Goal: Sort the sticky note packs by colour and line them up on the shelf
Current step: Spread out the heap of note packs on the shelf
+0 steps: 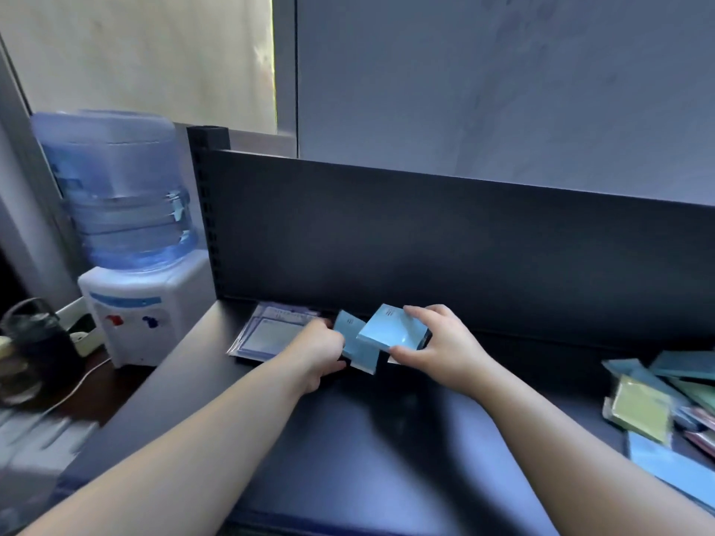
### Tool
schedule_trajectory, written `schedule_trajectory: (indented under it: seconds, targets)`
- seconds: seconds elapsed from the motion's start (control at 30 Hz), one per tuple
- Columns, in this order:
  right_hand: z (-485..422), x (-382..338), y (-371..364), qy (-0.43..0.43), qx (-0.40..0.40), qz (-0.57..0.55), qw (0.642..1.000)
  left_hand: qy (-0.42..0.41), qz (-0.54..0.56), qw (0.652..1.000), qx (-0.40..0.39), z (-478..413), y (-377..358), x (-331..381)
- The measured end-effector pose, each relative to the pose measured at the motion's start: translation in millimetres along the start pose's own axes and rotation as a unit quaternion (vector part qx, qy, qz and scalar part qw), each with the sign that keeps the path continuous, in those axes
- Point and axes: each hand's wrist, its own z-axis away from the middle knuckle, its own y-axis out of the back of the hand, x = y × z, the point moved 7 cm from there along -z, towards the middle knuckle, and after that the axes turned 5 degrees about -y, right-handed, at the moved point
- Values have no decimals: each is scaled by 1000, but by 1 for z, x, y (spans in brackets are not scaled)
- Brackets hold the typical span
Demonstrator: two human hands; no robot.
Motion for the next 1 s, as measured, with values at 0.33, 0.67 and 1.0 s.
schedule_trajectory:
  seconds: [0.33, 0.67, 1.0]
  targets:
    - [-20, -13, -40, 20, -72, 64, 995, -142, -285, 948, -27, 3, 6, 28]
    - [18, 52, 37, -31, -9, 115, 993, -256, -429, 861, -93, 28, -79, 59]
    - [97, 174, 167, -113, 83, 186, 972, -345, -460, 797, -185, 75, -258, 81]
